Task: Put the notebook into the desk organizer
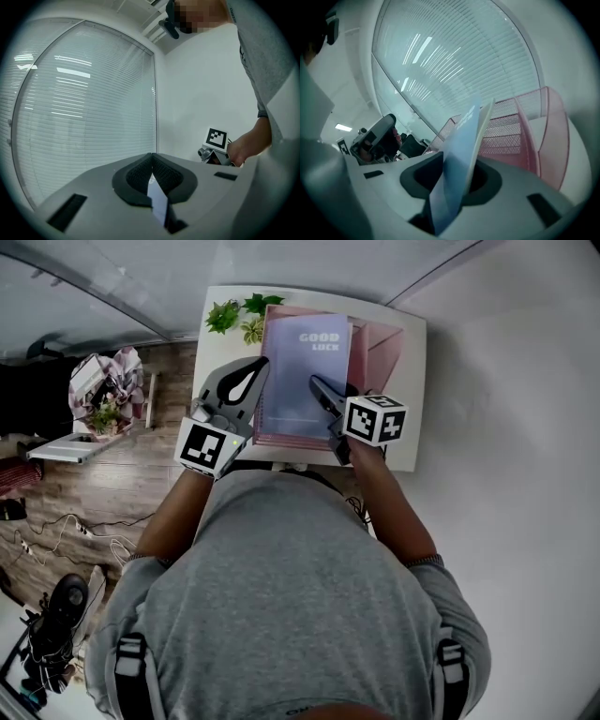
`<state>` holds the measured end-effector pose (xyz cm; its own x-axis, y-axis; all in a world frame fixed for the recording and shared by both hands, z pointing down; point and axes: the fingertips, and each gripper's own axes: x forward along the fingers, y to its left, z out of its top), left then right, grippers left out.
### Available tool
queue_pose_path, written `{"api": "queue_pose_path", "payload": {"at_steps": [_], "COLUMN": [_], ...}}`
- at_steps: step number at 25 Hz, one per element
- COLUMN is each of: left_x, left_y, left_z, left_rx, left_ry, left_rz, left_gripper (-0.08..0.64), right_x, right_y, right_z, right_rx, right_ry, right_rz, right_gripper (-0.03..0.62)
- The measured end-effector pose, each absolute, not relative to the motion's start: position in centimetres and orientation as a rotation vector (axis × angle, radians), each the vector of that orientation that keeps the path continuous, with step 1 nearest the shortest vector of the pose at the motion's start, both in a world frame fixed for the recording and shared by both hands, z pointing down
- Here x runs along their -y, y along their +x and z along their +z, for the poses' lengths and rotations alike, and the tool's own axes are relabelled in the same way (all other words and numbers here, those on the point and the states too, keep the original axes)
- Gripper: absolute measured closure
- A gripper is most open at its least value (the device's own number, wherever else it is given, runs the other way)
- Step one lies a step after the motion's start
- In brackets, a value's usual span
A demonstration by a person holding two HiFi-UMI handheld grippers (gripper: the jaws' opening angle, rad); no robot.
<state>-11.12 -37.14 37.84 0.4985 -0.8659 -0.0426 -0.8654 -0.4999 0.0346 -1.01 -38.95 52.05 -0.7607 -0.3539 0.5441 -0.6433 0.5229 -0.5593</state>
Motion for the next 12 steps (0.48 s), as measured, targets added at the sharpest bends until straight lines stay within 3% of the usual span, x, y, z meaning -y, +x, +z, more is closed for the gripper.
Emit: {"api": "queue_pose_path", "payload": {"at_steps": [12], "left_x": [37.45], "left_y": [-11.51], "left_z": [38.22], "left_rx": [1.554], "left_ry": [2.705], "left_rz": [-0.09], "left_gripper": [0.54], "right_x": [39.05], "right_y": [-1.65], "right_z": [52.63], "right_rx": [2.327], "right_ry": [0.952], "right_rz": [0.878], "right_gripper": [0.233]}}
